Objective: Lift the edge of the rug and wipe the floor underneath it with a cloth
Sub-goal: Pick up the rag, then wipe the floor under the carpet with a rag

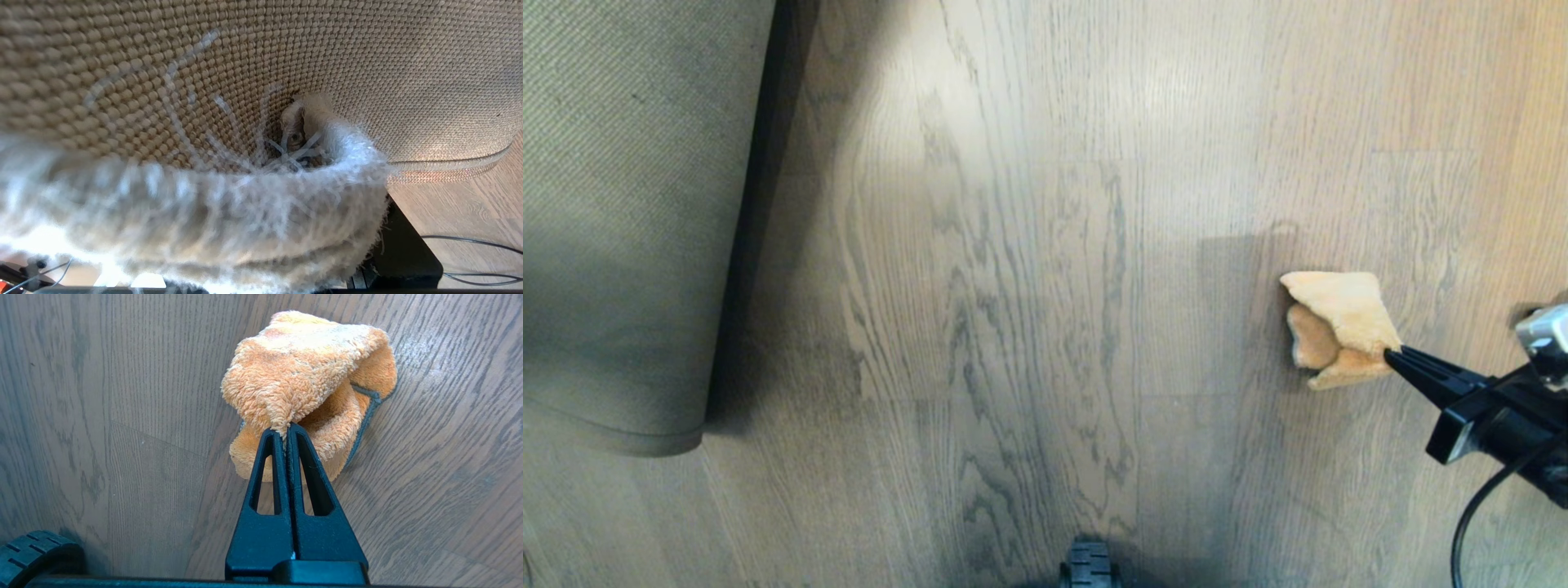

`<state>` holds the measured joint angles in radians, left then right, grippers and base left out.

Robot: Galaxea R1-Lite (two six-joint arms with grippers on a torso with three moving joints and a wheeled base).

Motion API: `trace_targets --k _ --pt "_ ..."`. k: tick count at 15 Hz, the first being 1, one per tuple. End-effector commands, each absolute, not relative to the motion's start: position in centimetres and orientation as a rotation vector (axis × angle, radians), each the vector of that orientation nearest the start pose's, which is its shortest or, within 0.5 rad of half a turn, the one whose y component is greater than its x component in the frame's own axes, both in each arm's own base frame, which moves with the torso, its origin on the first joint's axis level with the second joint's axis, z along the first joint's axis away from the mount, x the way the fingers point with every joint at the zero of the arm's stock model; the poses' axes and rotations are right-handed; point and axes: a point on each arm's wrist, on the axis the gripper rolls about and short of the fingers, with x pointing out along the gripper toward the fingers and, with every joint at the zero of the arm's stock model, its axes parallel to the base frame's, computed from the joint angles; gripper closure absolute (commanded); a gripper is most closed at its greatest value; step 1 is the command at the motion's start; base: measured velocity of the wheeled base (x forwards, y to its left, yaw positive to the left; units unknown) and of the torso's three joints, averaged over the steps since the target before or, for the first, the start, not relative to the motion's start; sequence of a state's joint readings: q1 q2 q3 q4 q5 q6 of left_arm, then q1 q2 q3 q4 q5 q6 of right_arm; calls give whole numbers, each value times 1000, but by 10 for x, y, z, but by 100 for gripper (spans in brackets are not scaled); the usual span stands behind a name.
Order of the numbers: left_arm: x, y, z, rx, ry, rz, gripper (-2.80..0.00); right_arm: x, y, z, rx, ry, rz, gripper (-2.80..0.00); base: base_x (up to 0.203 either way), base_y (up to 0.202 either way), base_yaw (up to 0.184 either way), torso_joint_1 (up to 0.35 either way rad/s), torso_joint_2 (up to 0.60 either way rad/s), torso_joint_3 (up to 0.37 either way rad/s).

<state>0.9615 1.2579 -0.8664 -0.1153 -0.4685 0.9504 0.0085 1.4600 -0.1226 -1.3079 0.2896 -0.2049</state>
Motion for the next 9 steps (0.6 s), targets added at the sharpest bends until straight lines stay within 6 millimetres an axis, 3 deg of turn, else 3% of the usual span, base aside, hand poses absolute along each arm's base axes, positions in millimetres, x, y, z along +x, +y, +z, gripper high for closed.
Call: trace_targets --k 1,9 --pt "120 154 262 750 418 346 0 184 9 142 -201 -1 307 0 0 0 0 0 0 0" --pt "119 153 261 748 419 345 0 189 44 149 -192 -54 486 0 0 0 0 0 0 0"
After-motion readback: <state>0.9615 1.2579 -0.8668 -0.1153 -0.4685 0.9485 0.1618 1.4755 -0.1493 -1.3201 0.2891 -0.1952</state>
